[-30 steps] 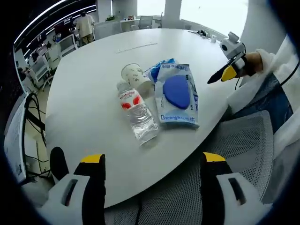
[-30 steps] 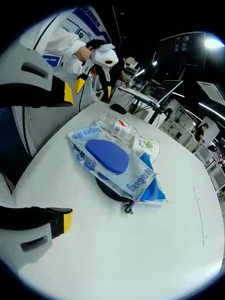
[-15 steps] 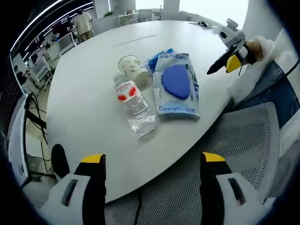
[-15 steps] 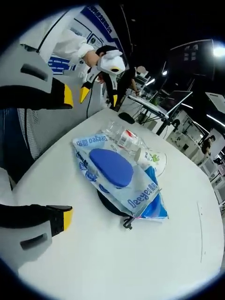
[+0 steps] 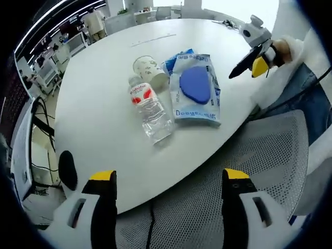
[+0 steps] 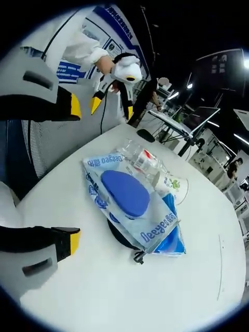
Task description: Arrange the tabletop items into an orderly group along one side of the table until the central work area is clear of visible clutter.
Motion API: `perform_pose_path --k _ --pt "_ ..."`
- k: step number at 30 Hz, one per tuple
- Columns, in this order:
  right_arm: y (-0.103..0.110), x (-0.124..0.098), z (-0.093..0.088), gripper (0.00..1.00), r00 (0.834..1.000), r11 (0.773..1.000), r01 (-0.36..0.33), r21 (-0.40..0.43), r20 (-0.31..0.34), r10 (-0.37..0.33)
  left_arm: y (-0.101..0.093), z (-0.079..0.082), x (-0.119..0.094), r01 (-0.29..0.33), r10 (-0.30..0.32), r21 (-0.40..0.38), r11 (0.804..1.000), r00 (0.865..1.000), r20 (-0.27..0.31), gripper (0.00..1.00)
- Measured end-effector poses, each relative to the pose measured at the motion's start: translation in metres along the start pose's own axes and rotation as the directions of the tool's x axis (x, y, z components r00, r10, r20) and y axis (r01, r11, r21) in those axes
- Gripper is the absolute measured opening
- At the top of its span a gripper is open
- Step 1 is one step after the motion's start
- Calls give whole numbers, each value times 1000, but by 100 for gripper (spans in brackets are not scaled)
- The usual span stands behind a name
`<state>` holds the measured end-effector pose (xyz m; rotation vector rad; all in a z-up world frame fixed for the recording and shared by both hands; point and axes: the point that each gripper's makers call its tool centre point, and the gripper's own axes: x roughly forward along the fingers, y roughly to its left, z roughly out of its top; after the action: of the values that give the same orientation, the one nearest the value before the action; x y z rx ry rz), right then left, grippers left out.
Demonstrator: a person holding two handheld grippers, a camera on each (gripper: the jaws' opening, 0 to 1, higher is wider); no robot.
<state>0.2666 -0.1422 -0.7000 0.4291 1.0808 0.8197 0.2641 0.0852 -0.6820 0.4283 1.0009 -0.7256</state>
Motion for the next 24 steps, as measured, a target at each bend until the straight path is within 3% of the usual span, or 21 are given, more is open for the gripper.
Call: perform_pose_path --k 13,24 --pt "-2 4 8 87 1000 1000 -12 -3 7 12 8 -6 -6 -27 27 -12 1000 1000 0 85" --pt "-7 0 12 87 1000 1000 -10 28 26 9 15 -6 1 -30 32 -58 998 999 25 84"
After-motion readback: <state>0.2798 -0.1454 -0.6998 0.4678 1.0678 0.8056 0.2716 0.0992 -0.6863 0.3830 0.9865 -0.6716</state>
